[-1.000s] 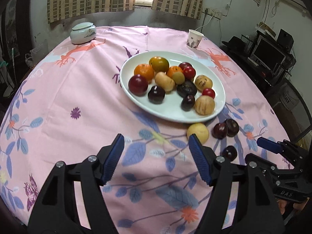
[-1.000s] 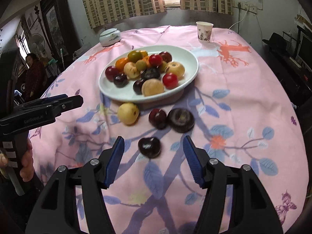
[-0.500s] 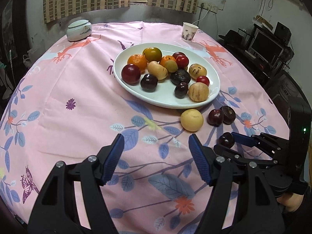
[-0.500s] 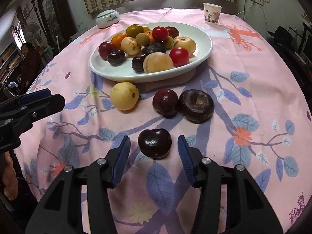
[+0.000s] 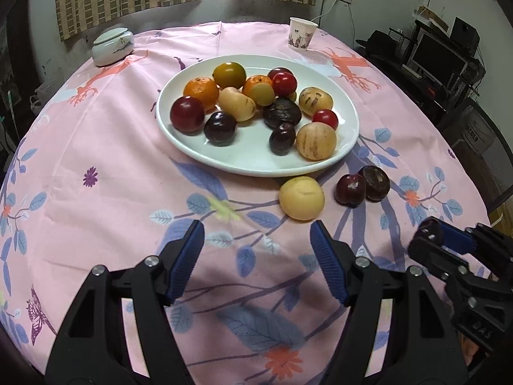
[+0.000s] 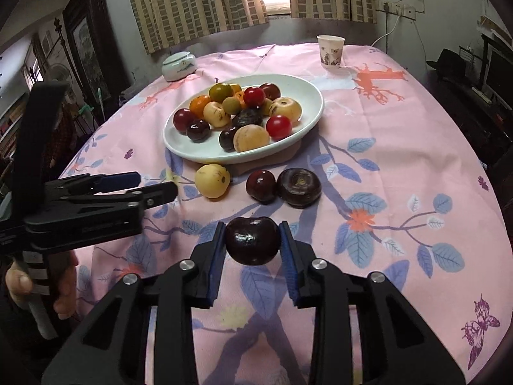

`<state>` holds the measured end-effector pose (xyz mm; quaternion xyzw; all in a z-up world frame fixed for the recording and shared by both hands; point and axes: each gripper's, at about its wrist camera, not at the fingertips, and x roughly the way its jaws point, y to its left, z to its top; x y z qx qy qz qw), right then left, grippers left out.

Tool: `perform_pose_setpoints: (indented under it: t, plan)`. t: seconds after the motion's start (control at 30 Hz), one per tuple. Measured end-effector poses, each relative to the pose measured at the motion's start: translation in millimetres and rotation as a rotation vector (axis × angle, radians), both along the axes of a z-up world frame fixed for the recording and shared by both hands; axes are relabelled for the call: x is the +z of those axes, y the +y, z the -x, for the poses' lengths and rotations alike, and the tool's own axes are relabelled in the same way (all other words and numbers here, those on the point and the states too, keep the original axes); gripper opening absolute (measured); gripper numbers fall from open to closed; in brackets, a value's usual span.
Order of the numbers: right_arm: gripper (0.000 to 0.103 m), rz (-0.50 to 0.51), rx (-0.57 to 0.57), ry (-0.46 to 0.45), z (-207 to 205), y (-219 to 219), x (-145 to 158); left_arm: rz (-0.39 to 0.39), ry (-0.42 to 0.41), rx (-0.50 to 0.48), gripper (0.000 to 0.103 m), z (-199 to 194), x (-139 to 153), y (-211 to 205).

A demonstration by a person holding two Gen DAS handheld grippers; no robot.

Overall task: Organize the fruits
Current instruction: 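Grasp a dark red cherry with the right tool while the left tool grasps the pale yellow fruit, then carry both fruits onto the white plate and open both tools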

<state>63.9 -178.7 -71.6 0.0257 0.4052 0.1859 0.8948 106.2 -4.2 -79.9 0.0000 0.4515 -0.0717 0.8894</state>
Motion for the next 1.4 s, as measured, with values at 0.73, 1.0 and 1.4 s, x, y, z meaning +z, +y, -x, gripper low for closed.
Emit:
perform_pose_setpoints:
  t: [0.73, 1.0, 1.4]
  plan:
    - [0.033, -0.133, -0.062, -0.006, 25, -58, -8, -0.021, 0.039, -0.076, 0.04, -46, -31, -54]
    - [0.033, -0.099, -0.031, -0.009, 28, -42, 1, 0.028, -0.005, -0.095, 0.039, -7, -12, -38]
    - [0.033, -0.048, 0.033, 0.011, 28, 6, 1, 0.104, -0.064, -0.088, 0.039, 65, 9, 15]
